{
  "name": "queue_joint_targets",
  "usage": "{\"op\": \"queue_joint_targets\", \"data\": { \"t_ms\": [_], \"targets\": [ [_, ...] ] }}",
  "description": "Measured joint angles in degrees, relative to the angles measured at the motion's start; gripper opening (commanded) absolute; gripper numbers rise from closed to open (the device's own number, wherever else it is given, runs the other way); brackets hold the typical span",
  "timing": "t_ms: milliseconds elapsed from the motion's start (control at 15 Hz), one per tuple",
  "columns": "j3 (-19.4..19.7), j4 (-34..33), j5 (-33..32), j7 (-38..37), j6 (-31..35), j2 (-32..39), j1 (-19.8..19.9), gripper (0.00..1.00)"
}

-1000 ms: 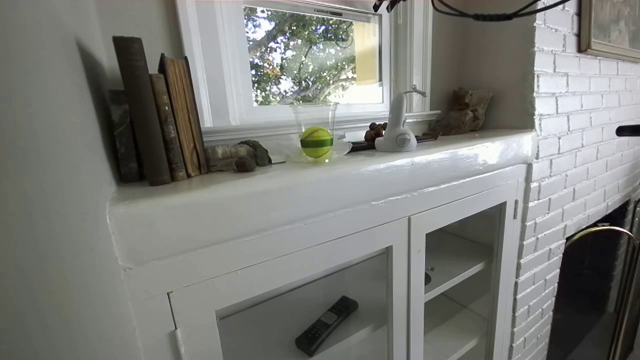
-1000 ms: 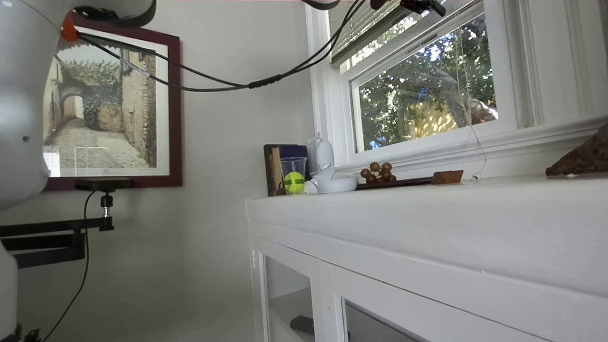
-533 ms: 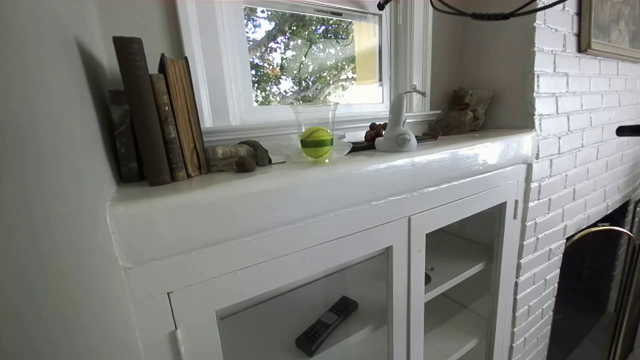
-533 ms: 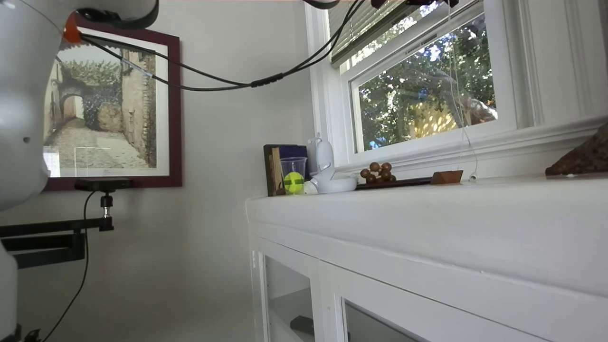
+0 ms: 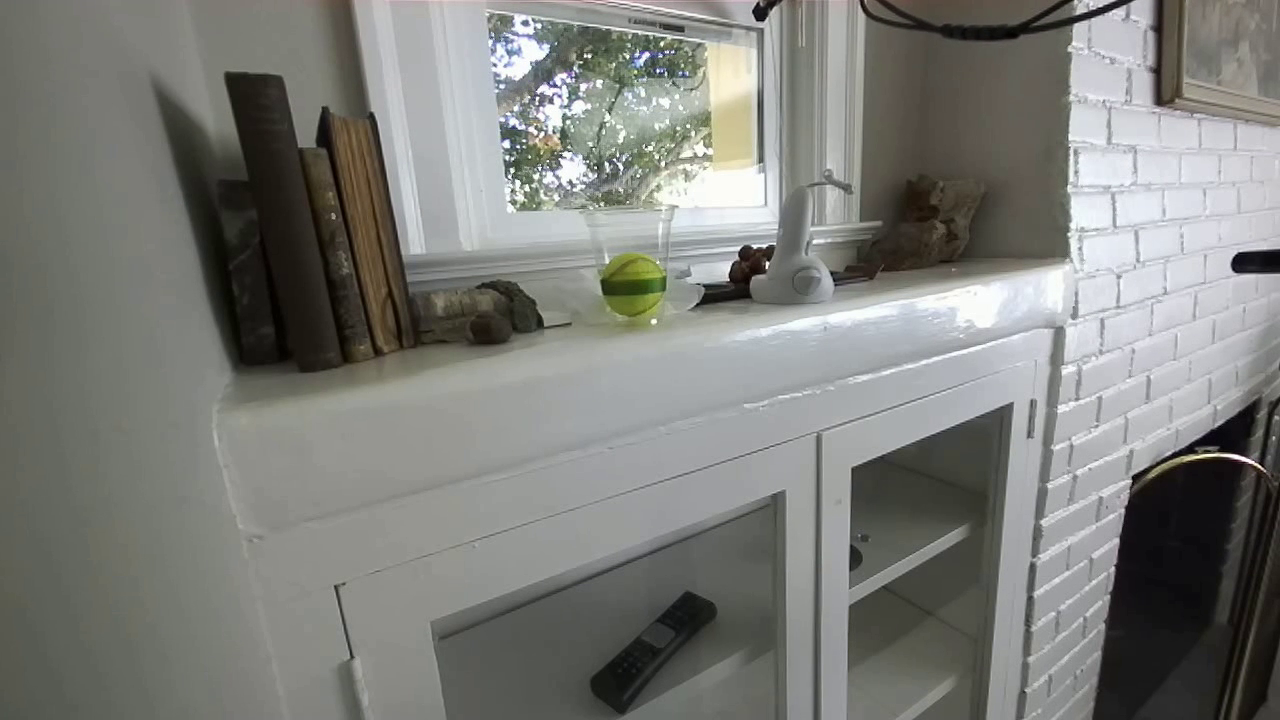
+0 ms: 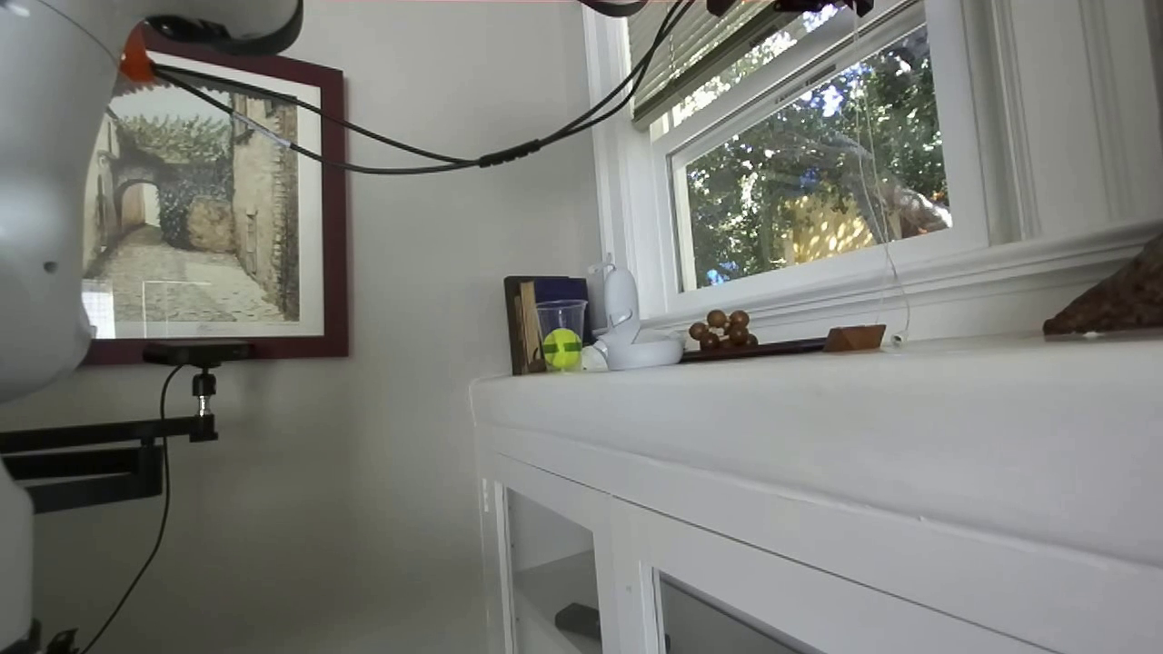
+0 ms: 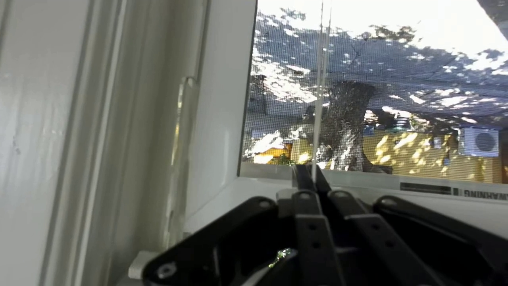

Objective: Close the blinds.

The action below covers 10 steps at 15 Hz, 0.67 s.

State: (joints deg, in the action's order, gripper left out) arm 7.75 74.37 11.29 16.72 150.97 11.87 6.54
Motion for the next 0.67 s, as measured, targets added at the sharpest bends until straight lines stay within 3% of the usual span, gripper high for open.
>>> {"op": "queue_joint_targets", "data": {
  "t_ms": [667],
  "targets": [
    [-2.01, 0.68, 0.49, -1.85, -1.55, -1.58, -3.75, 0.0]
  ]
}}
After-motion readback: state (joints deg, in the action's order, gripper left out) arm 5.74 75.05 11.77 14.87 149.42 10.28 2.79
